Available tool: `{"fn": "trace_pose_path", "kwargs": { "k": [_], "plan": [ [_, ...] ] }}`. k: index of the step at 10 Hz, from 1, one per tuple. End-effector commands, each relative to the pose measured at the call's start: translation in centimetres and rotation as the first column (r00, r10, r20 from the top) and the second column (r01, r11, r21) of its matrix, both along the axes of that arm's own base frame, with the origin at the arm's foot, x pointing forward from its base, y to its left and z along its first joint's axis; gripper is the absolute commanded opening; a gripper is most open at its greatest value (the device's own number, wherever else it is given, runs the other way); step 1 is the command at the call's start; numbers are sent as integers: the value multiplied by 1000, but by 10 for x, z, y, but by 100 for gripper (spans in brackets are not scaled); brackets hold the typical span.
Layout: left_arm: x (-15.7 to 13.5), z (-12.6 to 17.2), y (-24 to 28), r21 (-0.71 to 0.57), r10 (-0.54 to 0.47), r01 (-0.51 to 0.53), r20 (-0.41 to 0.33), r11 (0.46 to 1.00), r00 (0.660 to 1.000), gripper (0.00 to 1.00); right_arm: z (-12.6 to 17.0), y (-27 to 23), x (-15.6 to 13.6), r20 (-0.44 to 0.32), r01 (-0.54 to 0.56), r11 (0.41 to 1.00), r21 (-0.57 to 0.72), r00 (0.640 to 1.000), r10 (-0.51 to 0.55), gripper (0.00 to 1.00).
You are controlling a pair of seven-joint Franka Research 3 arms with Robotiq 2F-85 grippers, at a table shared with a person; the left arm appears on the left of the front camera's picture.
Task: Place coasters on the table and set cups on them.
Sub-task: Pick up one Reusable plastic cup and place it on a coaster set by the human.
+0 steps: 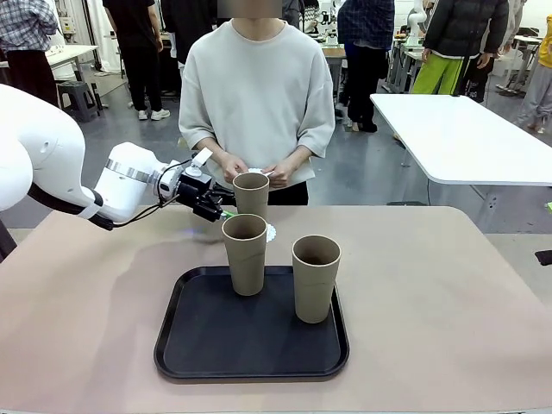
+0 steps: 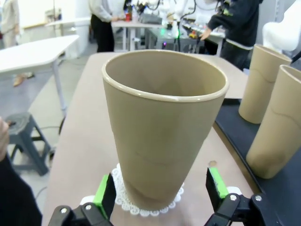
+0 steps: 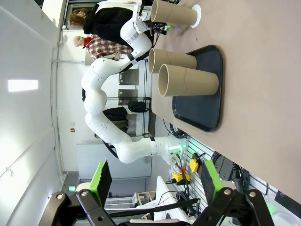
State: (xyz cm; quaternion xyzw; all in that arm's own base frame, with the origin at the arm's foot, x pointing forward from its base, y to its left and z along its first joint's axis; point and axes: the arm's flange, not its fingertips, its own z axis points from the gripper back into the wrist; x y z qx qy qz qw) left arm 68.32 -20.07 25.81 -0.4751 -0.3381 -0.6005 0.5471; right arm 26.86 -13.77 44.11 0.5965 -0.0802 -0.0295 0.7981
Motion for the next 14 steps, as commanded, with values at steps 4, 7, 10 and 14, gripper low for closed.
{"fn": "trace_pose_path", "kwargs": {
  "k": [4,7,10,14],
  "plan": [
    [-15,30,38,70,23,-24,22,997,999,100,0,0,1,2,3,1000,8,1000,-3,100],
    [-34,69,82,137,31,-43,89,990,996,100,0,0,1,2,3,1000,8,1000,-3,100],
    [-55,118,122,290,5,-36,106,956,994,100,0,0,1,2,3,1000,8,1000,-3,100],
    [-87,197,161,508,26,-100,149,856,988,100,0,0,1,2,3,1000,8,1000,-3,100]
  ]
}}
